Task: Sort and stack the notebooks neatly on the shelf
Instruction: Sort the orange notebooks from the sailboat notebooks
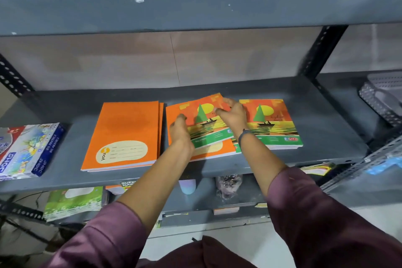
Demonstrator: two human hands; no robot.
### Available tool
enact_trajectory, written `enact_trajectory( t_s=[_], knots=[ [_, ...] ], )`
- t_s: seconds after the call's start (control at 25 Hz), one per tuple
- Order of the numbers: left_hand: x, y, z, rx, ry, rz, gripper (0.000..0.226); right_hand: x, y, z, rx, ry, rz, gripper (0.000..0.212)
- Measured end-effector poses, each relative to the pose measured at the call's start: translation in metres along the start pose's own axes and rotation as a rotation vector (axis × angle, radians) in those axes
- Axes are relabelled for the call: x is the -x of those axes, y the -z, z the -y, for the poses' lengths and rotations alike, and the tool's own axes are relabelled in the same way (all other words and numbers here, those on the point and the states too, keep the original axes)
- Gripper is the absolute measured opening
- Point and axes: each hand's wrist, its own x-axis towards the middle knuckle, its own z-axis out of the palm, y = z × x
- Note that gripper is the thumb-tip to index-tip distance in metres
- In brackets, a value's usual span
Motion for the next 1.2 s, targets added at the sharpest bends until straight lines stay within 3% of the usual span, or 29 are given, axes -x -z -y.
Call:
enact_trajectory(
  t_s=[0.12,0.28,0.48,0.56,0.64,0.72,0.8,0.88,0.96,1.08,1.2],
  knots=[
    [0.016,-0.033,-0.002,0.033,-0.070,0.094,0.016,-0.008,0.035,0.002,0.030,0.009,-0.187,0.037],
    [0.043,-0.087,0.020,-0.105,-0.081,0.270,0.027,-0.010,0.092,-0.025,0.102,-0.079,-0.443,0.031],
    [0.042,-0.105,0.051,-0.263,-0.006,0.323,0.013,-0.006,0.118,-0.059,0.122,-0.147,-0.404,0.034],
    [0.037,-0.102,0.058,-0.323,-0.025,0.350,0.026,-0.001,0.119,-0.064,0.145,-0.146,-0.358,0.034],
    [0.027,-0.089,0.061,-0.462,-0.173,0.308,0.034,0.004,0.115,-0.061,0.250,-0.079,-0.393,0.034],
    [0.012,-0.060,0.054,-0.711,-0.433,0.128,0.039,0.009,0.103,-0.048,0.301,0.062,-0.435,0.033],
    [-0.007,-0.024,0.041,-0.974,-0.544,-0.129,0.045,0.019,0.078,-0.031,0.206,0.156,-0.317,0.032],
    [-0.023,0.006,0.029,-1.167,-0.417,-0.288,0.049,0.035,0.044,-0.019,0.067,0.140,-0.053,0.034],
    [-0.030,0.018,0.023,-1.253,-0.257,-0.287,0.052,0.047,0.016,-0.017,0.087,0.060,0.169,0.042],
    [-0.034,0.021,0.024,-1.201,-0.252,-0.263,0.056,0.052,0.002,-0.023,0.168,-0.009,0.234,0.052],
    [-0.033,0.025,0.019,-0.934,-0.261,-0.255,0.052,0.042,0.003,-0.022,0.115,-0.083,0.215,0.054]
  ],
)
